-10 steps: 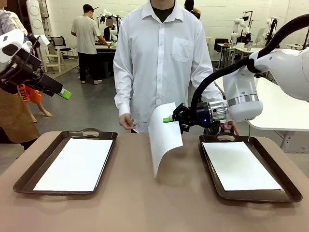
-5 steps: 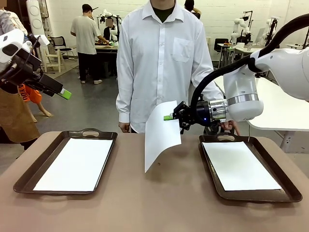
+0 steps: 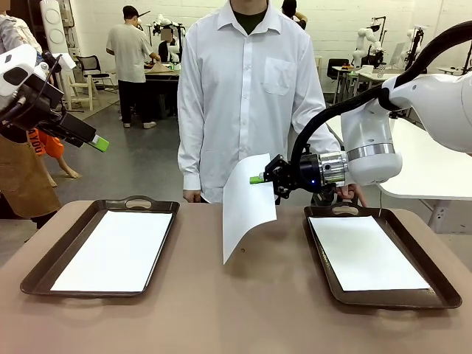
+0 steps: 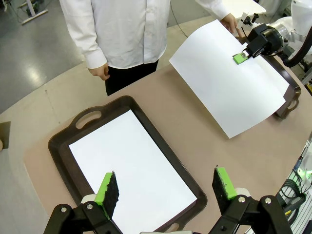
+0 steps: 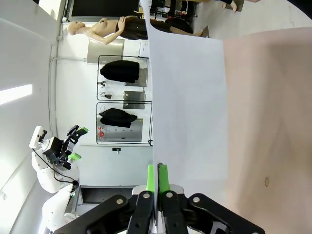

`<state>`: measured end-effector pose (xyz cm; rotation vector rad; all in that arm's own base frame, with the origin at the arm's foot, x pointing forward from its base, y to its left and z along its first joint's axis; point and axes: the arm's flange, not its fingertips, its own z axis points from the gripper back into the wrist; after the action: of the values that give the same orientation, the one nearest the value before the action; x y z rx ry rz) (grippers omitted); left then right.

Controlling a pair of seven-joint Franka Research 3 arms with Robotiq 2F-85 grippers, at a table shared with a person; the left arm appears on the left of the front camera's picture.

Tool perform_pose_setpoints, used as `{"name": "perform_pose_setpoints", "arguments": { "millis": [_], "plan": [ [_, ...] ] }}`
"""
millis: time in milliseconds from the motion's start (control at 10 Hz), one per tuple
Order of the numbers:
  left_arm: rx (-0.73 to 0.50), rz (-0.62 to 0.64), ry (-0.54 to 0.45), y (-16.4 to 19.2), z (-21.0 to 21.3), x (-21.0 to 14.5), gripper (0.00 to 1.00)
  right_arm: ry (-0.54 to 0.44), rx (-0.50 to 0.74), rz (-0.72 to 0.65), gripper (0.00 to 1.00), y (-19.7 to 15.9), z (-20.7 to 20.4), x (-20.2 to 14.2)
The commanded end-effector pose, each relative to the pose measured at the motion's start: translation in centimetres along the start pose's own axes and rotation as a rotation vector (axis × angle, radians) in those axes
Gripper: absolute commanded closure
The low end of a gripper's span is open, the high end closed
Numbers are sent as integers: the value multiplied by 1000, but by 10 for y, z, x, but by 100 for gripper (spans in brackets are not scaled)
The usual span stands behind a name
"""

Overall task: Sort the A4 documents.
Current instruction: Place the A4 Paper in the designated Handle tray.

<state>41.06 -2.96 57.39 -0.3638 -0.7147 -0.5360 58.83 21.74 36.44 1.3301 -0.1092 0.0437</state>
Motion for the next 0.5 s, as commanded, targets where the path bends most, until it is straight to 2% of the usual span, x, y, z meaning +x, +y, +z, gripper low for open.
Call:
{"name": "perform_pose_setpoints", "arguments": {
  "millis": [0,100,300,400],
  "plan": [
    [5,-2,3,-1,0,0,0,56,23,71,99,15,27,-19],
    [5,-2,3,-1,0,0,0,86,25,115,99,23,53,-30],
    [5,-2,3,-1,0,0,0,65,75,126,99,30,111,-32],
    [5,-2,3,-1,0,0,0,65,55,139,99,34,148,-29]
  ]
}}
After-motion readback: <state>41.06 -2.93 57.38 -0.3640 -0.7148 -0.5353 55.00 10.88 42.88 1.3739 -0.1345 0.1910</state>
